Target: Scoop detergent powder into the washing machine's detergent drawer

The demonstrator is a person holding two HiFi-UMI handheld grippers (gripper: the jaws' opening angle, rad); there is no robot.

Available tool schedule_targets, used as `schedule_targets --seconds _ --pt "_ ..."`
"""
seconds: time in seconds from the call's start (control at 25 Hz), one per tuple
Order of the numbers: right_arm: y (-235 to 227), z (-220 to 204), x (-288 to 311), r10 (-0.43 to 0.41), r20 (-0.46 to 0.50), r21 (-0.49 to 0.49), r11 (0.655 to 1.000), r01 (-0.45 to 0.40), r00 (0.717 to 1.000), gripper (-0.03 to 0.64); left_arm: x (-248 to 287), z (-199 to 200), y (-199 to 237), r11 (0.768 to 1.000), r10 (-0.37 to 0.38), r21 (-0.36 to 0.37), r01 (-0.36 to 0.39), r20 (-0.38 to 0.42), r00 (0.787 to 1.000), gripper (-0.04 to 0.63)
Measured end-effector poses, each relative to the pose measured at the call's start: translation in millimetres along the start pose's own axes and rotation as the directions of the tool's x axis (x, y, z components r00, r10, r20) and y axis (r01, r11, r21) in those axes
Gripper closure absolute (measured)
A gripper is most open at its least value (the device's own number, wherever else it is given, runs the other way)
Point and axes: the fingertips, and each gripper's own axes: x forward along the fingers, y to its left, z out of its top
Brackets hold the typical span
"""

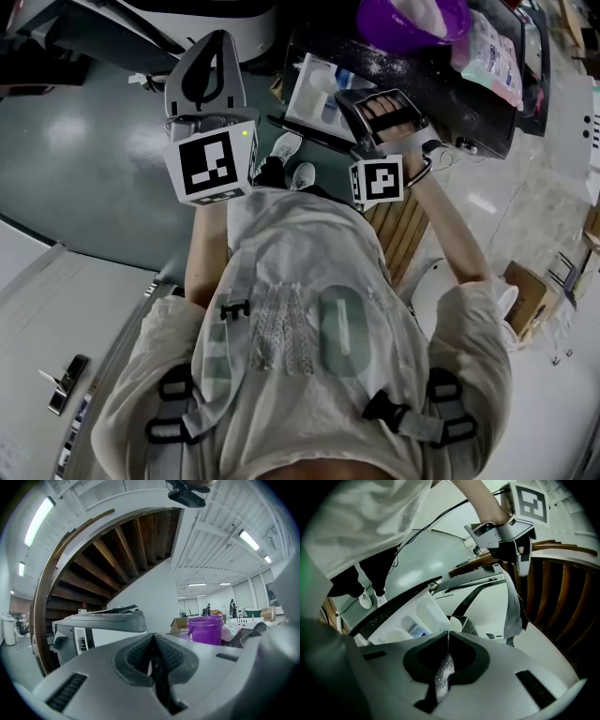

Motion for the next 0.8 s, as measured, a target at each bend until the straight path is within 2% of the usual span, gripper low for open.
schedule_targets --seconds 0.24,0.48,0.64,0.8 --pt "-50.7 -1.0 -7.6 -0.084 0.012 0.095 0.992 0.083 0.996 0.606 11.6 9.3 -7.1 0.999 -0.036 0.002 0.036 0.024 0.999 0.574" --pt "-116.7 -10.4 -25.4 -0.214 -0.009 0.194 0.958 0.212 0.977 0.606 21.8 28.7 -9.8 0.998 -0.059 0.013 0.058 0.061 0.996 0.574" --pt "-153.3 -18.7 -45.2 -0.303 -0.031 0.271 0.915 0.300 0.952 0.606 28.9 43.3 -16.0 0.997 -0.081 0.021 0.079 0.085 0.993 0.574" --pt "-177.4 -33.5 -65.8 -0.394 -0.074 0.373 0.841 0.392 0.916 0.606 37.9 57.8 -27.1 0.993 -0.114 0.025 0.112 0.109 0.987 0.574"
